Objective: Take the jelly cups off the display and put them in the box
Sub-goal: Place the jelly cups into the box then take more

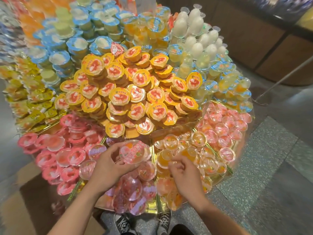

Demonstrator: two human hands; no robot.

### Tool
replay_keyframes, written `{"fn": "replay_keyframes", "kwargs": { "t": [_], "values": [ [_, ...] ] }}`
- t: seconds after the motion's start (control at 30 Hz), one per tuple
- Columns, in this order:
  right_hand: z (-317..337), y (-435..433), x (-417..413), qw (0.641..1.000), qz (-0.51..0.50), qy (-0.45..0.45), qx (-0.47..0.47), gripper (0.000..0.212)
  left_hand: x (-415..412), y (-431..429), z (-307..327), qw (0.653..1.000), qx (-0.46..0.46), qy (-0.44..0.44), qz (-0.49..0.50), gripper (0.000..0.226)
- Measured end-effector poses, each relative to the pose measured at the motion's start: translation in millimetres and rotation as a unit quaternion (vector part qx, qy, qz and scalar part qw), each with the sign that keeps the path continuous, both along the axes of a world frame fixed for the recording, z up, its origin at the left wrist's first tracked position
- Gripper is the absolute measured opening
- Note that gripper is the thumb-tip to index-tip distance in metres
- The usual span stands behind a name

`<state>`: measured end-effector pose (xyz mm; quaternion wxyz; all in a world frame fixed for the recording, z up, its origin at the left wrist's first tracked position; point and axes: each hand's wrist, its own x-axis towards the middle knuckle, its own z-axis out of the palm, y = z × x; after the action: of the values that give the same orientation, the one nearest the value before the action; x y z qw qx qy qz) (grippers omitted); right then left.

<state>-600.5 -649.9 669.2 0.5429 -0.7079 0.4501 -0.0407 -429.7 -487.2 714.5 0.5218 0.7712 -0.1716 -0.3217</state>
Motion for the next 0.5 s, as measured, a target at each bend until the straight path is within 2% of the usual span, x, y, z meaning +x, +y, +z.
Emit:
{"fn": "replay_keyframes", "kwargs": {
  "t": [0.03,0.1,0.17,0.23,0.33,0.5],
  "values": [
    [5,4,3,0.997,-0.024,-0.016,0.078,0.016,-1,1,-1,1.0,-0.003,0.004,0.003,0.061],
    [10,16,12,0.963,-0.041,-0.032,0.263,0.034,-6,3,-1,1.0,-0.009,0.012,0.007,0.062],
    [12,28,20,0.904,-0.03,-0.029,0.426,0.055,-13,6,-4,1.0,-0.015,0.022,0.0,0.065],
    [11,40,29,0.845,-0.011,-0.029,0.535,0.069,-21,10,-3,1.0,-0.017,0.023,-0.012,0.068],
    [5,50,36,0.78,-0.015,-0.054,0.624,0.071,-26,20,-6,0.999,-0.022,0.032,-0.008,0.069],
    [-4,62,43,0.719,-0.042,-0.099,0.686,0.066,-24,34,-4,0.999,-0.018,0.017,-0.022,0.072]
  ]
}}
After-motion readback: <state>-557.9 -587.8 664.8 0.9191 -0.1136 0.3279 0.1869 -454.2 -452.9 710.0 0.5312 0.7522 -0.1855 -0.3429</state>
